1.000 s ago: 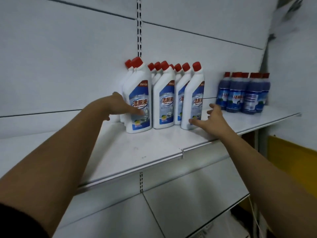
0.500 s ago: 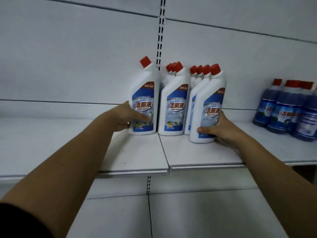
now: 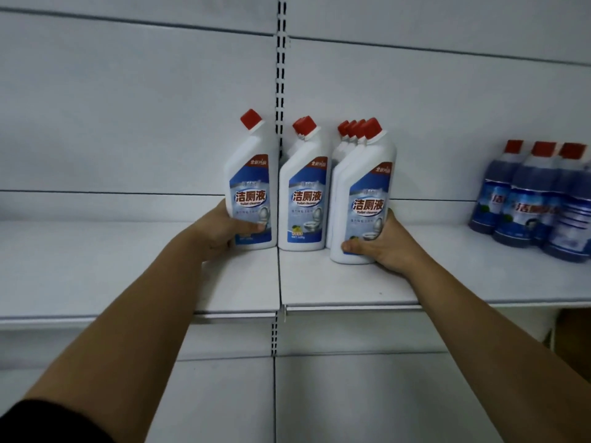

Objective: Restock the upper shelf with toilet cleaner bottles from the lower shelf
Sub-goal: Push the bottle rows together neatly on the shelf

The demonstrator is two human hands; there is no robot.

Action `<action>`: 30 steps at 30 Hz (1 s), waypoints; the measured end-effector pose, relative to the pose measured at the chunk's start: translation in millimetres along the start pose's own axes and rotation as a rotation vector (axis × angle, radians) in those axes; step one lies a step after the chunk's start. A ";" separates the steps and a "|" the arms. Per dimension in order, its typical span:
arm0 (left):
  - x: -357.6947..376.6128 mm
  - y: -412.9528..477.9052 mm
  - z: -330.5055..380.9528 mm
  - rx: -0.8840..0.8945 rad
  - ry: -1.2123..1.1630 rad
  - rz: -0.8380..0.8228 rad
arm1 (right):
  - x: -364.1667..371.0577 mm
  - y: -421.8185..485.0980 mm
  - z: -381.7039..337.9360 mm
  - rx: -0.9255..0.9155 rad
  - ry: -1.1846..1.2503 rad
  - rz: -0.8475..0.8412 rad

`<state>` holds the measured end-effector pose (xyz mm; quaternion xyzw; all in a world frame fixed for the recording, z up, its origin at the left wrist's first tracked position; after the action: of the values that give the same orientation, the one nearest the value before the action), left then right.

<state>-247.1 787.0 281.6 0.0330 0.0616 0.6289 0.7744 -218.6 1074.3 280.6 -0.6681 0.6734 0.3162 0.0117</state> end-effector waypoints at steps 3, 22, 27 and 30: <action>-1.1 0.5 -0.2 0.016 0.009 0.015 | -2.5 2.3 3.2 0.017 -0.052 0.040; -6.0 -0.9 -1.9 0.070 0.226 0.086 | 3.0 1.9 6.5 0.004 -0.154 -0.021; -7.1 1.4 -4.2 0.060 0.250 0.091 | 3.2 -0.4 7.4 0.037 -0.153 -0.031; -7.4 1.9 -4.4 0.052 0.251 0.098 | 3.5 -3.1 5.7 0.045 -0.136 -0.047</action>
<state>-251.1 780.0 277.8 -0.0230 0.1727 0.6633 0.7278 -218.5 1074.0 273.2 -0.6602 0.6622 0.3452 0.0797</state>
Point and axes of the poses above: each hand's wrist, its own y-axis towards the middle knuckle, its own x-axis out of the palm, z = x × y, the point moved 9 cm from there along y, towards the middle knuckle, and after that the axes turned 4 degrees about -x, right-handed, at the moved point
